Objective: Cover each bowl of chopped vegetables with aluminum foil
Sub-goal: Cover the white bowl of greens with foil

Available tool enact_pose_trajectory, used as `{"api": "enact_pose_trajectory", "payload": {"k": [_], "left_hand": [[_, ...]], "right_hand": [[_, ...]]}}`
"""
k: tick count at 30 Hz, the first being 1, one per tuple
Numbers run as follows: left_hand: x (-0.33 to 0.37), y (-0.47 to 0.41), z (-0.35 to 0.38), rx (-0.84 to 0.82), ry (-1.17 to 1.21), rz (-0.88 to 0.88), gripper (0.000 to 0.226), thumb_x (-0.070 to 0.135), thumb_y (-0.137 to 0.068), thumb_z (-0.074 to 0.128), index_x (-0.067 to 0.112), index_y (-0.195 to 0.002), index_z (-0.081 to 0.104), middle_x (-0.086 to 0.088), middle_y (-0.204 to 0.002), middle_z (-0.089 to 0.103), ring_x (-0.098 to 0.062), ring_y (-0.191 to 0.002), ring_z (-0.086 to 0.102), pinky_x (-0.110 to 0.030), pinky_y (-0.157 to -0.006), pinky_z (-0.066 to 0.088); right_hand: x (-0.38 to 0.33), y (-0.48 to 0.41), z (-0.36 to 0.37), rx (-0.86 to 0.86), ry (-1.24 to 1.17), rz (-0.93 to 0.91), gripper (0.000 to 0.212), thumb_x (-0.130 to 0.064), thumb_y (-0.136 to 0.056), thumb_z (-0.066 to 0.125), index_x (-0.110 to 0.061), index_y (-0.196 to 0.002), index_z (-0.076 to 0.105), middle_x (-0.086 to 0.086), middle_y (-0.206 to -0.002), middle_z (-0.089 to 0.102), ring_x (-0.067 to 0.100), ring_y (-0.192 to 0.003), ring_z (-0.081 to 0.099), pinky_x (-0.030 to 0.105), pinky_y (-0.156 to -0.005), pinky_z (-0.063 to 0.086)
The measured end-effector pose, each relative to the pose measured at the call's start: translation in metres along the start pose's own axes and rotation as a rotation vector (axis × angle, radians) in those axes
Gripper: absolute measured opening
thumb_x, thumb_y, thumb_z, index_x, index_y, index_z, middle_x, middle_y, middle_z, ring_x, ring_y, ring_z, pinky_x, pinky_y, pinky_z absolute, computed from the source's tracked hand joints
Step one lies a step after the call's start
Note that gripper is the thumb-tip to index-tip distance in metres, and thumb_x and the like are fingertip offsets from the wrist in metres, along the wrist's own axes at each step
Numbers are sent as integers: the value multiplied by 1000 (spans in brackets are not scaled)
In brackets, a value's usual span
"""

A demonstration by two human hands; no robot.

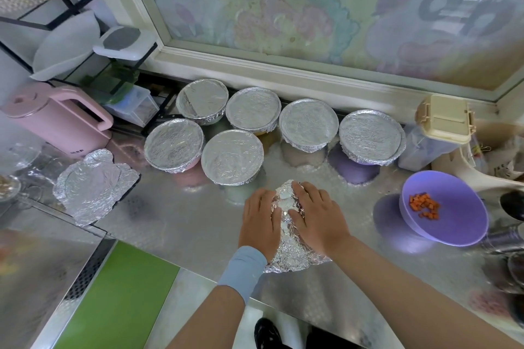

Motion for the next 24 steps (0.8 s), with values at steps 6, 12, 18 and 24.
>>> {"api": "enact_pose_trajectory", "payload": {"k": [6, 12, 18, 24], "left_hand": [[-19, 6, 12, -62, 196, -162, 47, 29, -104, 36, 23, -150, 33, 4, -154, 36, -13, -140, 33, -34, -118, 26], [-10, 4, 2, -31, -137, -62, 55, 39, -100, 24, 17, -148, 37, -1, -156, 34, -21, -143, 28, -37, -119, 20], [6, 23, 14, -78, -306, 44, 66, 49, -95, 33, 11, -147, 40, -6, -157, 33, -25, -143, 32, -41, -116, 28], [5, 20, 18, -167, -355, 134, 85, 66, -92, 31, 8, -154, 24, -10, -162, 18, -26, -149, 17, -41, -121, 19]], "right_hand": [[3, 1, 1, 7, -44, 39, 77, -62, -86, 16, -27, -155, 19, 3, -158, 25, 27, -136, 35, 43, -103, 43], [3, 2, 3, 2, 3, 41, 78, -61, -87, 15, -24, -156, 17, 6, -159, 24, 30, -136, 36, 44, -97, 46], [1, 3, 3, -9, 42, 37, 75, -60, -92, 12, -24, -157, 3, 6, -163, 9, 28, -141, 27, 41, -101, 42], [7, 6, 5, 14, -41, 33, 74, -58, -95, 24, -25, -157, 3, 3, -164, 0, 25, -146, 19, 40, -109, 36]]}}
Point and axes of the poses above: each hand's wrist, its own y-axis away from the middle knuckle, its own z-axis out of the palm, x = y × z, the point moved 7 cm from there along -y, towards the middle knuckle
